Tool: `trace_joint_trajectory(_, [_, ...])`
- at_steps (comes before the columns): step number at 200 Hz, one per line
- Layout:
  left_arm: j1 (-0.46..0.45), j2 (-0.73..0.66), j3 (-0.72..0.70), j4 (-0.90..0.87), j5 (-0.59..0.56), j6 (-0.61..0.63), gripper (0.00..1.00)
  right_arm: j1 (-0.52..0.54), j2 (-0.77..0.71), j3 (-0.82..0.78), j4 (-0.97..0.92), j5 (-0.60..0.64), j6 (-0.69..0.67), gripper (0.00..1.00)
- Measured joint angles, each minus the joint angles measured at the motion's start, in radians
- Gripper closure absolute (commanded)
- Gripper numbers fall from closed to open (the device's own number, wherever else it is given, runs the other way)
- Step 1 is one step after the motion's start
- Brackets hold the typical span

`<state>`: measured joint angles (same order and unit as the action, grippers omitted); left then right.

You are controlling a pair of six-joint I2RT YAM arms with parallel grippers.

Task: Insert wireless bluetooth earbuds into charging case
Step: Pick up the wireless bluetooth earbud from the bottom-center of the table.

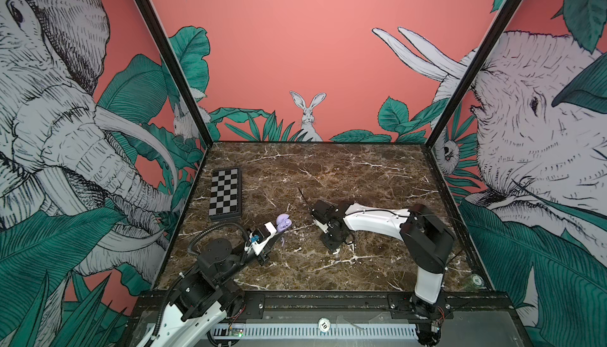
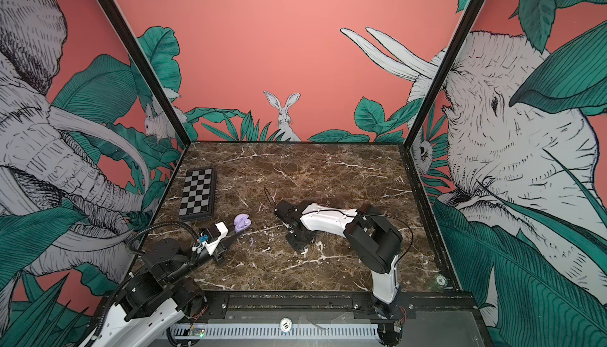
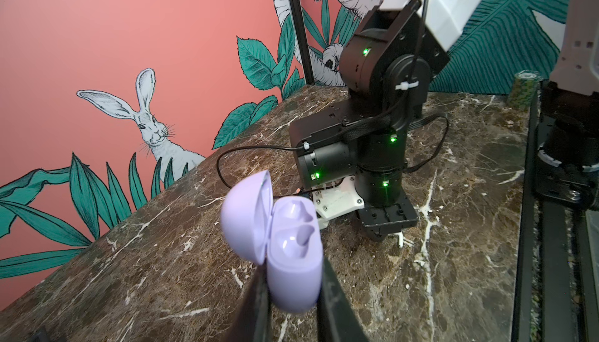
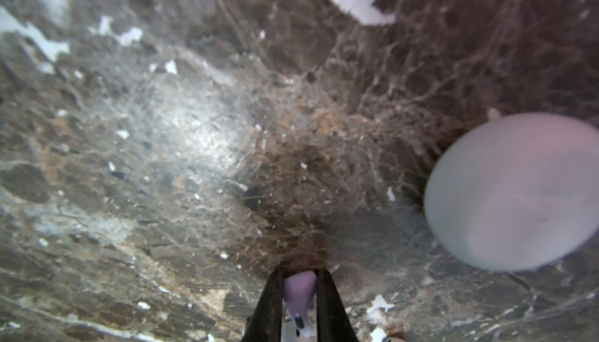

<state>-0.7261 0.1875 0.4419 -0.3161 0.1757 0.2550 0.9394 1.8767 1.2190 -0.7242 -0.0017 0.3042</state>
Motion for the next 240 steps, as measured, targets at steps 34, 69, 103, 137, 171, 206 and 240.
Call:
trace_joint_trajectory(34, [0.000,0.000,0.000,0.000,0.000,0.000,1.00,-0.001,0.010,0.013,0.008,0.023,0.085,0.92])
trace_joint_trajectory(69, [0.000,0.000,0.000,0.000,0.005,0.000,1.00,-0.002,0.009,0.011,0.048,0.014,0.180,0.94])
trace_joint_trajectory(103, [0.000,0.002,0.000,0.000,0.011,0.000,1.00,-0.002,0.002,0.011,0.090,-0.002,0.277,0.97])
trace_joint_trajectory(137, [0.000,0.002,0.000,0.000,0.018,0.000,1.00,-0.002,-0.014,0.008,0.121,-0.007,0.345,1.00])
trace_joint_trajectory(171, [0.000,0.006,-0.001,0.000,0.026,0.000,1.00,-0.002,-0.032,-0.021,0.138,-0.007,0.384,1.00])
trace_joint_trajectory(206, [0.000,0.023,-0.002,0.000,0.031,0.000,1.00,-0.003,-0.082,-0.041,0.137,0.002,0.409,1.00])
trace_joint_trajectory(240, [0.000,0.029,-0.002,0.000,0.034,0.000,1.00,-0.003,-0.142,-0.041,0.145,0.000,0.429,1.00])
